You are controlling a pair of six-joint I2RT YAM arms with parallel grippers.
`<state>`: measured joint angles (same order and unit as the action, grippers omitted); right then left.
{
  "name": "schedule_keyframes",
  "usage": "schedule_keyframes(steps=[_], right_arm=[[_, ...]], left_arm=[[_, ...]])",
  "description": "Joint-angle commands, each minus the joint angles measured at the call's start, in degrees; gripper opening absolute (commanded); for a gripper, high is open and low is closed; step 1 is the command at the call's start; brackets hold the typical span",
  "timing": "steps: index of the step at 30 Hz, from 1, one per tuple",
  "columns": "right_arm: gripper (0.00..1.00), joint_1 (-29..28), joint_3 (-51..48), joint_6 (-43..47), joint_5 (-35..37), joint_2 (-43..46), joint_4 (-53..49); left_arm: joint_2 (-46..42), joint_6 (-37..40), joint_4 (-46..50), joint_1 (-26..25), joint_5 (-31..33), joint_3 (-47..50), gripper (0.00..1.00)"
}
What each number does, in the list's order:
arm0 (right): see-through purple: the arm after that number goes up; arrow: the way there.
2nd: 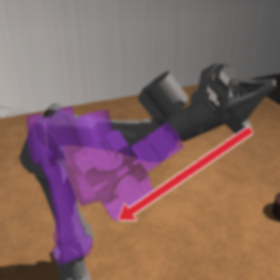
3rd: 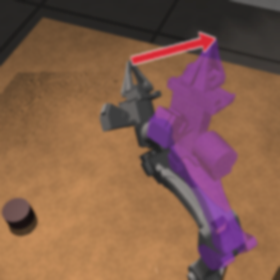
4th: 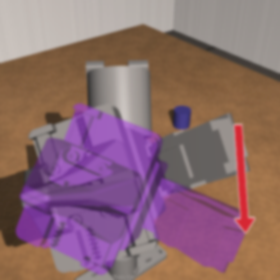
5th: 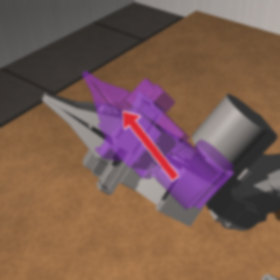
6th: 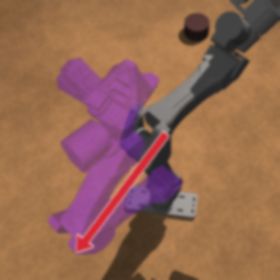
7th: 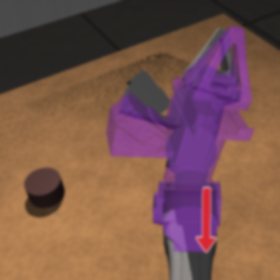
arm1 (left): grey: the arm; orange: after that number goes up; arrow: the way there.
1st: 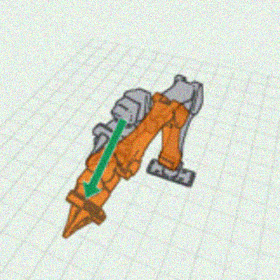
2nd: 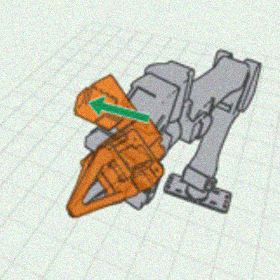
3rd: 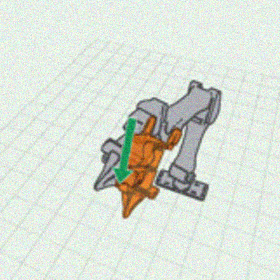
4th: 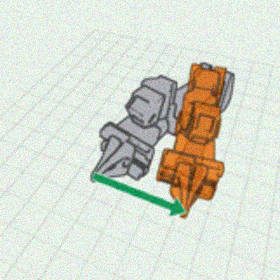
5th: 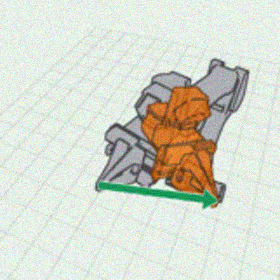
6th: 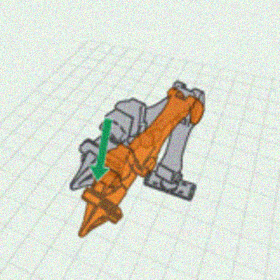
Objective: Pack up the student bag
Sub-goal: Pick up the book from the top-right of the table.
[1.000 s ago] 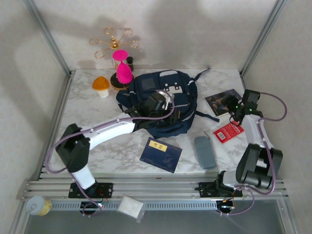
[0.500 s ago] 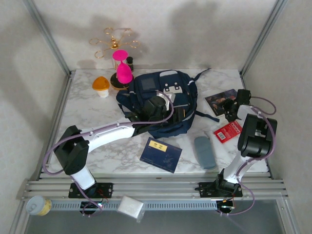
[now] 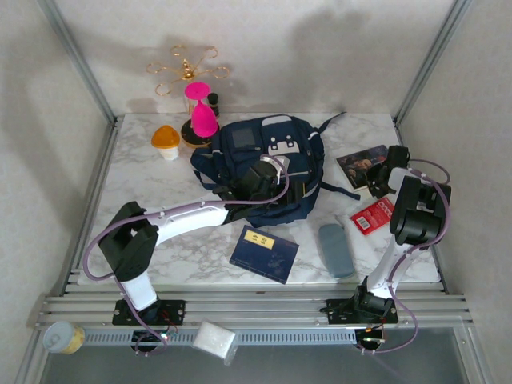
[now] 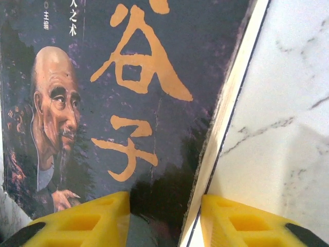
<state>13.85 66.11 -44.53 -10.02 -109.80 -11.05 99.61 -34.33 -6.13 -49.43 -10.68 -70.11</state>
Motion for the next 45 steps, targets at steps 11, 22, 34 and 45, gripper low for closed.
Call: schedule_keyframes(steps=[11,22,34,45], right_arm=[[0.11,0.28,3.4,4.46,-0.74,-3.95,4.78],[0.0,0.8,3.02,8.82,-6.33,2.2,6.13],[0.0,0.73,5.25,8.92,-15.32,11.76,1.39],[0.0,-1.94,11.71,10.14,-21.16,21.56,-6.31]], left_arm=[[1.65,0.4,1.73,-0.32,1.18,-3.54,0.56],[2.22,0.49,3.13,-0.23,1.84,-5.74,0.56],[-4.01,-0.41,4.82,3.55,4.4,-2.58,0.57],[-11.83,-8.44,-1.22,10.31,-0.46,4.76,0.65]])
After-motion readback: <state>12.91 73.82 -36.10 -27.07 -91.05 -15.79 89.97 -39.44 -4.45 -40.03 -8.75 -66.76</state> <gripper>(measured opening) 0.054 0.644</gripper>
